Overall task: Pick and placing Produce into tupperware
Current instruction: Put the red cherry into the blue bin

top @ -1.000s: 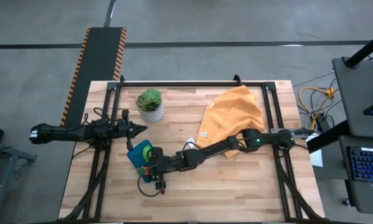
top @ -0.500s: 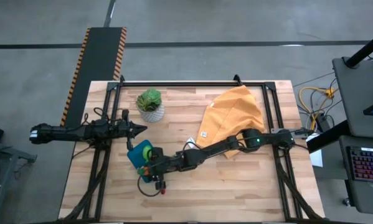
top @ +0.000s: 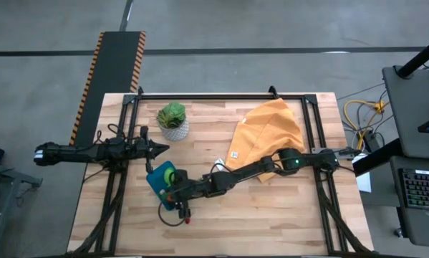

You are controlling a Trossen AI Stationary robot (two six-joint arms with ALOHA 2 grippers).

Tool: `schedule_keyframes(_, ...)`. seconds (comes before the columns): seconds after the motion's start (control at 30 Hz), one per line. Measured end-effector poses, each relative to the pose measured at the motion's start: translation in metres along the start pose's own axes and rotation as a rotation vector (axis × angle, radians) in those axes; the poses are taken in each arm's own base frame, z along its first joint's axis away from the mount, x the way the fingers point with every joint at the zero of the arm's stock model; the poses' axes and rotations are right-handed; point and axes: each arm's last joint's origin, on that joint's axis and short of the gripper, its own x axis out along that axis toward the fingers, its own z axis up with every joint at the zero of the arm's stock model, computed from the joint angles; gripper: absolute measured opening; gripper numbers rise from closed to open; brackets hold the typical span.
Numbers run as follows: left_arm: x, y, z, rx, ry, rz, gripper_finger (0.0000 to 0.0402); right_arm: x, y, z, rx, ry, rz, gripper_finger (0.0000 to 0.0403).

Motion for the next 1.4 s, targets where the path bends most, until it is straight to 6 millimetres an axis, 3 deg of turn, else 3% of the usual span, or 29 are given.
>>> schedule_keyframes(0.37, 0.0, 0.0, 0.0, 0.0, 0.0, 0.0, 0.0, -0.003, 0.0, 0.005, 0.0, -0.013, 0.001, 0.0207)
schedule_keyframes(0.63, 0.0, 0.0, 0.0, 0.0, 0.0, 0.0, 0.0, -0.009, 0.008, 0.025, -0.039, -0.06, 0.017, 0.0208)
schedule_keyframes(0.9, 0.0, 0.0, 0.0, 0.0, 0.0, 0.0, 0.0, -0.019, 0.018, 0.042, -0.084, 0.001, 0.036, 0.0207)
schedule_keyframes(1.4, 0.0, 0.0, 0.0, 0.0, 0.0, 0.0, 0.0, -0.028, 0.052, 0.036, -0.163, 0.125, 0.096, 0.0205)
